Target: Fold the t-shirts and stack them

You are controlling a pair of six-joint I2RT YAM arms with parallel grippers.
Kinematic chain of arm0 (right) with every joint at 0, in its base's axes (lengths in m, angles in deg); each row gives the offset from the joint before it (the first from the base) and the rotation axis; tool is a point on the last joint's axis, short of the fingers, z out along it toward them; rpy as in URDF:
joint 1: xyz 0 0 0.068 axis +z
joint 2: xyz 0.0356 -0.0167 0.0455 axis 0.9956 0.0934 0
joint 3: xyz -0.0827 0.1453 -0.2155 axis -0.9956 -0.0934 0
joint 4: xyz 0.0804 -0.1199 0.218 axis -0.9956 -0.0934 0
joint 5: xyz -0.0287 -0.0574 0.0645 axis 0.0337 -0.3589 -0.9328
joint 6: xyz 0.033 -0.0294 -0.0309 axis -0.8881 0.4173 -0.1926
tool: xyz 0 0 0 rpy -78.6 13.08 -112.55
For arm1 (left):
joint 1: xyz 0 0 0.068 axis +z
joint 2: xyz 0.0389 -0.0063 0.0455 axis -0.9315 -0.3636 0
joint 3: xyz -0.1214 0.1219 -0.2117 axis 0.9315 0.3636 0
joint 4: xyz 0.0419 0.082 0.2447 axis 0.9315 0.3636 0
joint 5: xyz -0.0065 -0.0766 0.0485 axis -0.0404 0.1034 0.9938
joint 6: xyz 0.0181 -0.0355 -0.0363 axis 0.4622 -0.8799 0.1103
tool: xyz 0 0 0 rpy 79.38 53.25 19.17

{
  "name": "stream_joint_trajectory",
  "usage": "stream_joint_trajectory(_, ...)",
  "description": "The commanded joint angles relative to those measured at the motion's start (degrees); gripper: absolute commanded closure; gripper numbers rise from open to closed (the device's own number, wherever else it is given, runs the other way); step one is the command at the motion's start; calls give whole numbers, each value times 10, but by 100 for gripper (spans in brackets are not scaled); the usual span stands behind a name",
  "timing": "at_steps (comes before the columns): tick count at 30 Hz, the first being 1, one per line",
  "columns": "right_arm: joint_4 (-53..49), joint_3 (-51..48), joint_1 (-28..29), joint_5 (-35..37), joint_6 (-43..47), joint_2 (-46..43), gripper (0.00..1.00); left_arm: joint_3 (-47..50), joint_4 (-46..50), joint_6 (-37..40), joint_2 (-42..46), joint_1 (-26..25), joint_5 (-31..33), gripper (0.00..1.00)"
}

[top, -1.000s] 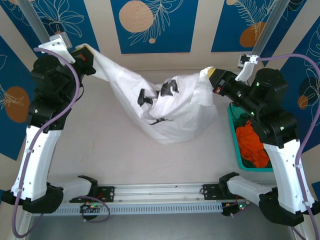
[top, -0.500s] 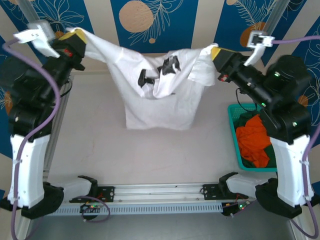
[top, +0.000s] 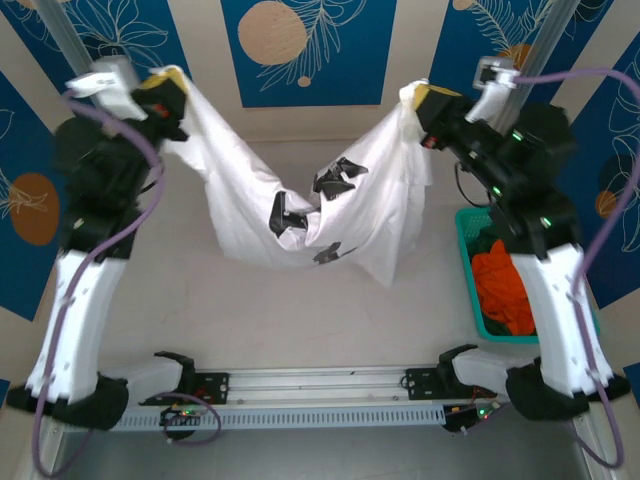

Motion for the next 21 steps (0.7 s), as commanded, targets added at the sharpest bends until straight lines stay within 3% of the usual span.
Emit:
stream_joint_trajectory(1,-19,18,-49,12,-44,135,99,9,-23,-29,-126,37,39,100)
stream_joint_trajectory(4,-116,177,-83,-38,-93,261,98,-116,2,-52,-231,50,21,98)
stream_joint_trajectory(5,-140,217,-81,-34,-93,289,96,-155,20,-56,-256,49,21,89)
stream_joint_trajectory(6,-168,250,-82,-26,-99,316,82,-196,45,-65,-284,49,19,70)
stream_joint_trajectory(7,-199,272,-86,-21,-112,341,59,-229,78,-66,-308,50,20,43)
stream_joint_trajectory(8,-239,290,-91,-10,-125,357,46,-242,107,-65,-322,48,27,27)
stream_joint_trajectory(10,-300,274,-101,19,-139,359,32,-193,137,-69,-309,47,54,6)
stream_joint_trajectory(11,-315,246,-103,38,-147,346,27,-149,135,-74,-289,46,64,0)
stream_joint_trajectory(15,-278,31,-111,20,-159,224,23,52,137,-102,-190,32,17,1)
stream_joint_trajectory(21,-244,-292,-81,-45,-182,77,26,283,242,-117,-98,-40,-55,5)
